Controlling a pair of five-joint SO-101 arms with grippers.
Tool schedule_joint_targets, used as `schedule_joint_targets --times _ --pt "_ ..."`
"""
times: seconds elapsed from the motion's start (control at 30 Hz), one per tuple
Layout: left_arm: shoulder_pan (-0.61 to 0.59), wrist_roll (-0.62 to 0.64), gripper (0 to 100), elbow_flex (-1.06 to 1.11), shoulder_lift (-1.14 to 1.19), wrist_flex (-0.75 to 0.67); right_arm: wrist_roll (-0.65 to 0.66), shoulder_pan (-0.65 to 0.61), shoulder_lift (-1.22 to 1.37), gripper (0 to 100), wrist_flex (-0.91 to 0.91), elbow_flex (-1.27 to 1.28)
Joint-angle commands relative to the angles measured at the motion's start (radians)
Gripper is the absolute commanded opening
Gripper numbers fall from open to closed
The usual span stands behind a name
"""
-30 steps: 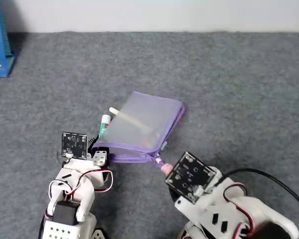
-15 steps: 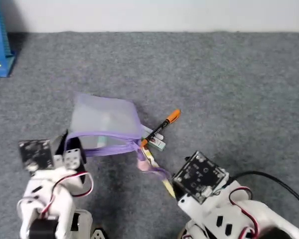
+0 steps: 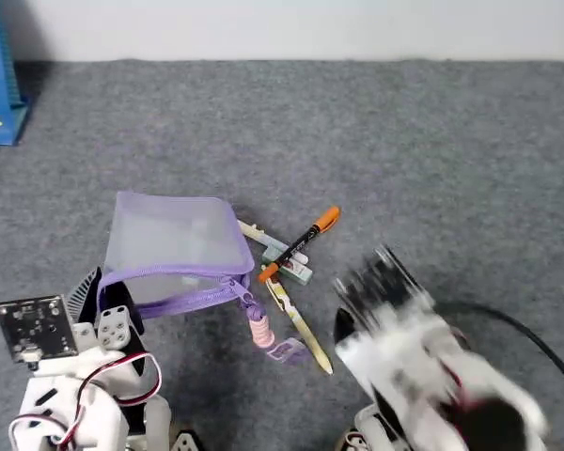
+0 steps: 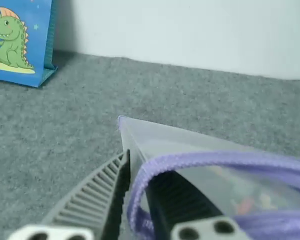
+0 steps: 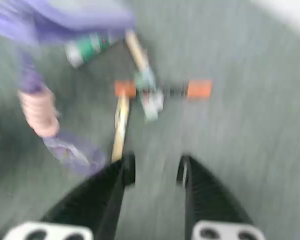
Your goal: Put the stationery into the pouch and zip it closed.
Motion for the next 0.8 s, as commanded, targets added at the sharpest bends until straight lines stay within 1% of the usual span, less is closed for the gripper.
schedule_joint_targets --times 0.0,0.07,0.17,0.33,0.47,0.57,0.6,0.77 --pt "-0.006 0.005 1 -0.068 0.026 0.020 -0.034 0.004 0.113 14.8 -0.051 0.000" --pt "-0.006 0.005 1 -0.096 0.084 0.044 -0.034 0.004 0.156 14.9 -0.073 0.000" --pt "-0.006 0.005 1 -0.177 0.230 0.103 -0.034 0.005 0.200 14.9 -0.108 0.000" --pt "-0.008 0.009 1 -0.403 0.474 0.203 -0.037 0.005 0.245 14.8 -0.150 0.002" --pt "-0.008 0.009 1 -0.585 0.557 0.273 -0.133 0.005 0.283 14.9 -0.179 0.002" --pt "-0.008 0.009 1 -0.691 0.583 0.304 -0.180 0.005 0.332 15.0 -0.208 0.002" --pt "-0.015 0.009 1 -0.711 0.589 0.304 -0.184 0.005 0.354 14.9 -0.222 0.002" --pt "-0.133 0.005 1 -0.783 0.671 0.304 -0.189 0.007 0.475 14.8 -0.285 0.002"
